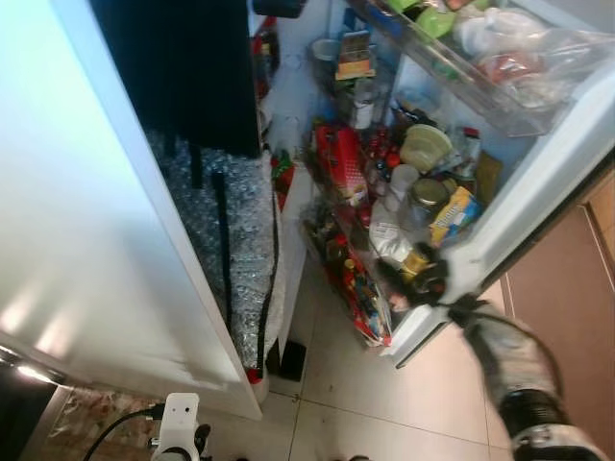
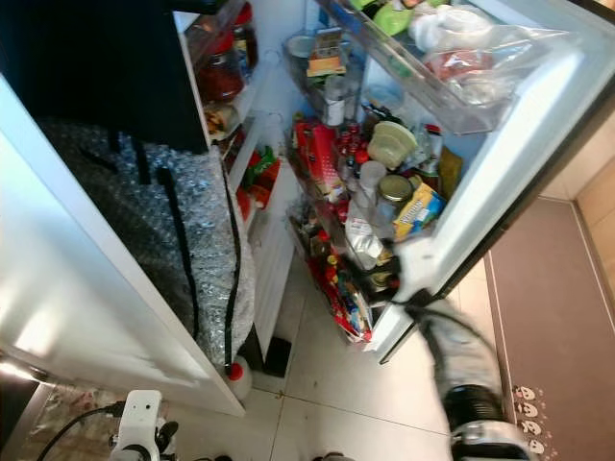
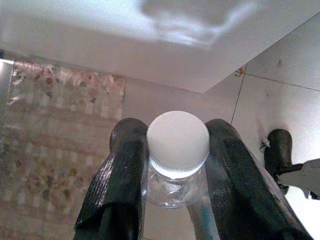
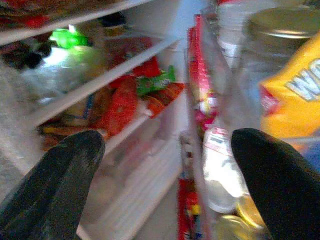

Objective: Restocking fridge

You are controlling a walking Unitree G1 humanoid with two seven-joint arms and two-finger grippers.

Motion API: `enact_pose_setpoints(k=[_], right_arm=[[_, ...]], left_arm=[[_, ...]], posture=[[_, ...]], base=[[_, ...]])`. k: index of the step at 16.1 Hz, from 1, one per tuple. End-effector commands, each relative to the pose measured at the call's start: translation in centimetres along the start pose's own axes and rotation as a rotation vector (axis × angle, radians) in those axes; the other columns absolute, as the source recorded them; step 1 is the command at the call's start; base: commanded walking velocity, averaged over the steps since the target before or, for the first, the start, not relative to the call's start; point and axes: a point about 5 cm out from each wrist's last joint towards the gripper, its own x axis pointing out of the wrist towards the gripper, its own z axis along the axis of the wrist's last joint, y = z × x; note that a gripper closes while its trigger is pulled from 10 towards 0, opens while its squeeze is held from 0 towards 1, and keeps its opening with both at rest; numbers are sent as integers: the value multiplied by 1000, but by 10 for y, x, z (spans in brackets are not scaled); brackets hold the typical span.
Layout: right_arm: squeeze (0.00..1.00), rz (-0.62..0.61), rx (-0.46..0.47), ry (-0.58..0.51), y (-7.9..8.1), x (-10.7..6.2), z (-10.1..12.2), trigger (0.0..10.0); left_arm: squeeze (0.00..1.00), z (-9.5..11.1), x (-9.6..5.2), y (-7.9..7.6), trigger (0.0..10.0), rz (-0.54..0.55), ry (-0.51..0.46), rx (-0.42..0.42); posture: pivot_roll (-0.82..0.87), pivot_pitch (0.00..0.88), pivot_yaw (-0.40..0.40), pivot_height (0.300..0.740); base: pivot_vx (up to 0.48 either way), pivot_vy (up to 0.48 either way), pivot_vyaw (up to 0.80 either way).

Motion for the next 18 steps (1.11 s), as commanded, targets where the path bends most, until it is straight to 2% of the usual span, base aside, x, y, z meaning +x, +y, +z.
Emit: enact_pose_setpoints(k=[1,7,9,10,12,13,15,16,17,18], right_arm=[[0,-58,7,18,-11,-6,-2,10000],[0,-185,-11,74,-35,-23,-9,10000],[0,-342,-29,117,-57,-43,-15,10000],[0,-461,-28,139,-76,-67,-21,10000],[0,-595,-30,183,-95,-98,-26,10000],[0,-695,-33,225,-107,-121,-32,10000],[0,-774,-32,260,-113,-138,-37,10000],[0,-840,-2,298,-112,-150,-49,10000],[0,-824,7,311,-108,-148,-54,10000],[0,-744,32,296,-95,-134,-60,10000]], left_arm=[[0,-11,-3,3,10000,3,44,0],[0,-11,-3,2,10000,0,45,4],[0,-12,-3,2,10000,-1,48,8],[0,-12,-3,2,10000,-3,50,10],[0,-12,-3,2,10000,-5,52,11],[0,-11,-3,2,10000,-6,54,13],[0,-11,-2,2,10000,-6,54,14],[0,-11,-2,3,10000,-5,55,15],[0,-11,-2,3,10000,-5,56,16],[0,-11,-2,3,10000,-5,56,17]], posture=[[-96,151,-25,740],[-94,148,-20,740],[-97,149,-15,740],[-97,149,-16,740],[-100,148,-15,740],[-99,148,-15,740],[-100,148,-15,740],[-101,146,-12,740],[-100,147,-10,740],[-100,145,-9,740]], base=[[0,0,0],[0,0,0],[0,0,0],[0,0,0],[0,0,0],[0,0,0],[0,0,0],[0,0,0],[0,0,0],[0,0,0]])
